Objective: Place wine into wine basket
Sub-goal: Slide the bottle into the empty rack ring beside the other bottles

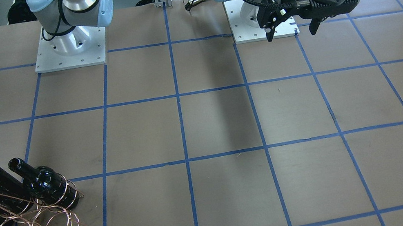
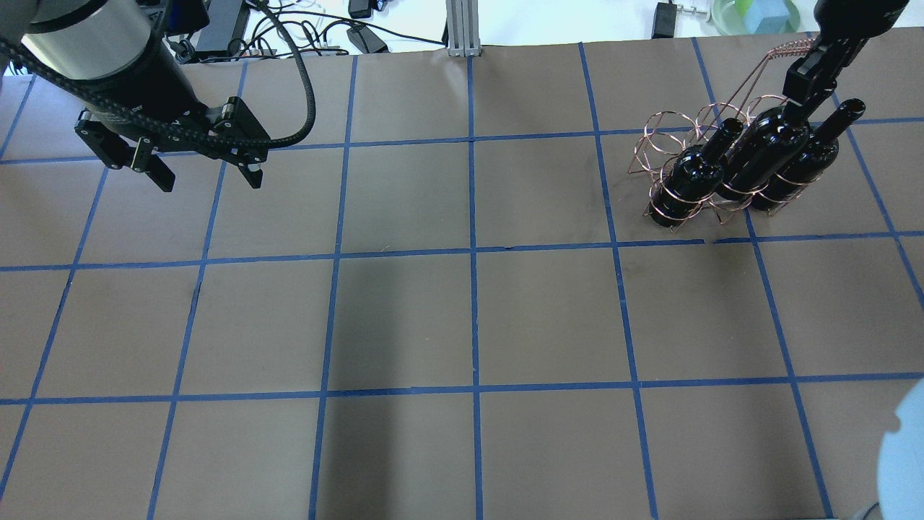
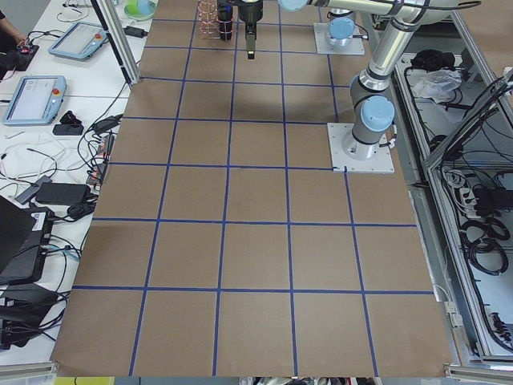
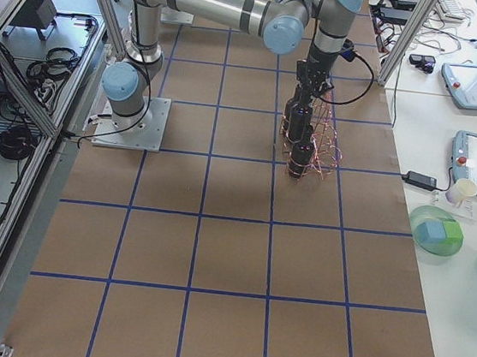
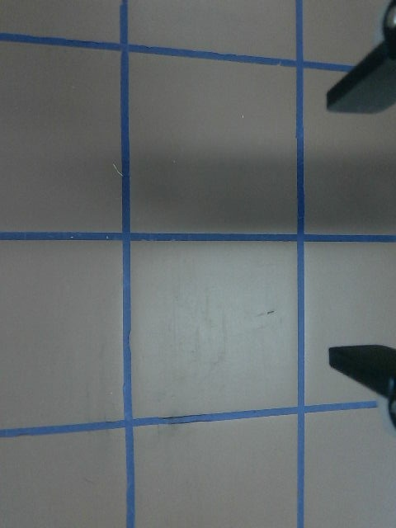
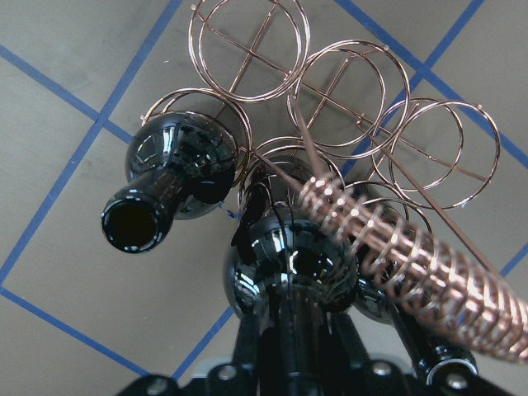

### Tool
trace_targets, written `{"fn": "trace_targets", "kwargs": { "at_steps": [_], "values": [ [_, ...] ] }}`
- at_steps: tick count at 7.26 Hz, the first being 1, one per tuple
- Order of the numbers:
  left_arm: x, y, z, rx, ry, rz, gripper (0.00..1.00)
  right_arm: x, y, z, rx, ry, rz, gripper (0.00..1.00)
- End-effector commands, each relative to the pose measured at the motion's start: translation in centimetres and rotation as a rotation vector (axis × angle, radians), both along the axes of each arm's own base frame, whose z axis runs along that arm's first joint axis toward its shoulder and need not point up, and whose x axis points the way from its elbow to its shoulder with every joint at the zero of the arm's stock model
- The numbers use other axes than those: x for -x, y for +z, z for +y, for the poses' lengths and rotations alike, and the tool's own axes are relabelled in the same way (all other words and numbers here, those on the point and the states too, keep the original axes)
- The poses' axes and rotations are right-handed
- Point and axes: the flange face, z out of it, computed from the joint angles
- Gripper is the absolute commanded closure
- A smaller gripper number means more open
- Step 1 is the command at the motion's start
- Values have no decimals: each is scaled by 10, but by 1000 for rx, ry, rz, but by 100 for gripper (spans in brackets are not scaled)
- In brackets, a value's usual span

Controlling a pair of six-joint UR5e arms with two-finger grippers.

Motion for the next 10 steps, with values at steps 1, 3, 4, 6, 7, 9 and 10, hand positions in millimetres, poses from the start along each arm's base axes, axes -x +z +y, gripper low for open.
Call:
{"fn": "trace_targets", "kwargs": {
  "at_steps": [1, 3, 4, 6, 7, 9, 10],
  "values": [
    [0, 0, 0, 0, 0, 0, 0, 1, -3, -3, 3, 22, 1, 100],
    [-1, 0, 1, 0, 0, -2, 0, 2, -9, -8, 1, 22, -2, 100],
    [0, 0, 1, -2, -2, 0, 0, 2, -11, -9, 3, 22, -6, 100],
    [0, 0, 1, -2, -2, 0, 0, 2, -18, -14, 7, 22, -12, 100],
    [0, 1, 1, 0, -2, 0, 0, 3, -25, -17, -3, 21, -16, 100],
    [-1, 0, 1, -2, -2, -2, 0, 4, -24, -17, -4, 19, -8, 100],
    [-1, 0, 1, -3, -2, -1, 0, 4, -22, -16, -1, 19, -5, 50]
  ]
}}
